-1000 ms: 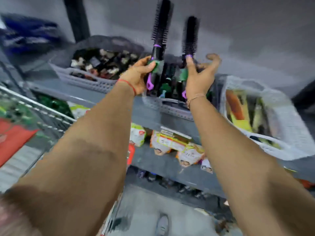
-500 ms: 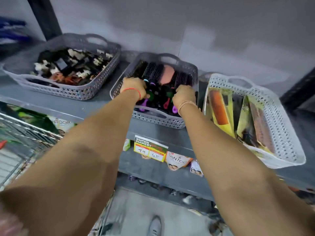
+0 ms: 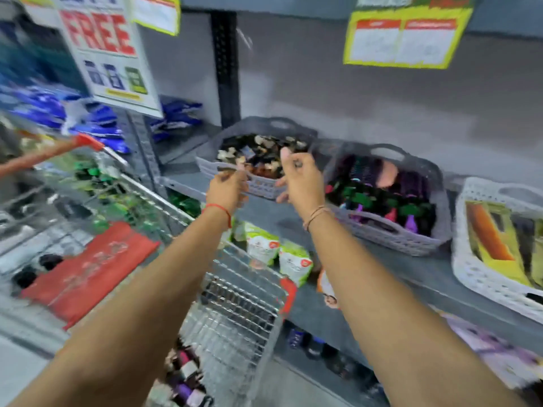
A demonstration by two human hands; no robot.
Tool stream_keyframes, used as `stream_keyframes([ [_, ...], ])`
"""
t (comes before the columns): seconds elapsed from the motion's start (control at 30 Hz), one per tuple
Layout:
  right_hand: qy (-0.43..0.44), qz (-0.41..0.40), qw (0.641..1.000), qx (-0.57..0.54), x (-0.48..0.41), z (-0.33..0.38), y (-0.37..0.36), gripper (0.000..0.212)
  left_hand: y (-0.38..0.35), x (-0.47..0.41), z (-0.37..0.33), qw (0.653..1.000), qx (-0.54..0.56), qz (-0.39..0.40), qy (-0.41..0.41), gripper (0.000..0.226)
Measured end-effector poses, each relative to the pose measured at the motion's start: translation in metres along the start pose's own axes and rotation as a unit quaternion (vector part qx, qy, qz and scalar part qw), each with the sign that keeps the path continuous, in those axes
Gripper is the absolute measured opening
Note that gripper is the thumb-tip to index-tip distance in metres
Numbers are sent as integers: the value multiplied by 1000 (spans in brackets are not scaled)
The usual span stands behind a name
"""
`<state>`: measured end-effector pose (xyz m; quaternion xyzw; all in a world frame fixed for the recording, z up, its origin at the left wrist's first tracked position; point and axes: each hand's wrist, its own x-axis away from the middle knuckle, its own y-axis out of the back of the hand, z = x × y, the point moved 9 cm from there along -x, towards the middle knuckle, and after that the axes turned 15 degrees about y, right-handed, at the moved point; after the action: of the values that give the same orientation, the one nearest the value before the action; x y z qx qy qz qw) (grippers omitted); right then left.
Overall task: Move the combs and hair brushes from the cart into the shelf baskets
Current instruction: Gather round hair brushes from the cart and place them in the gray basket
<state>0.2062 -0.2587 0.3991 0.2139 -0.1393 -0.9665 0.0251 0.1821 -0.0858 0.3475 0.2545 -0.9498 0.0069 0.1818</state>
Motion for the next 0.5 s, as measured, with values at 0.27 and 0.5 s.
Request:
stream_keyframes([
  [0.27,-119,376,919,27,72,-68,-201,44,103,-40,139,974,122,-42,188,44],
  [0.5,-181,548,814,69,143,-169,-280,44,172,-61,268,934,79,-132,322,35],
])
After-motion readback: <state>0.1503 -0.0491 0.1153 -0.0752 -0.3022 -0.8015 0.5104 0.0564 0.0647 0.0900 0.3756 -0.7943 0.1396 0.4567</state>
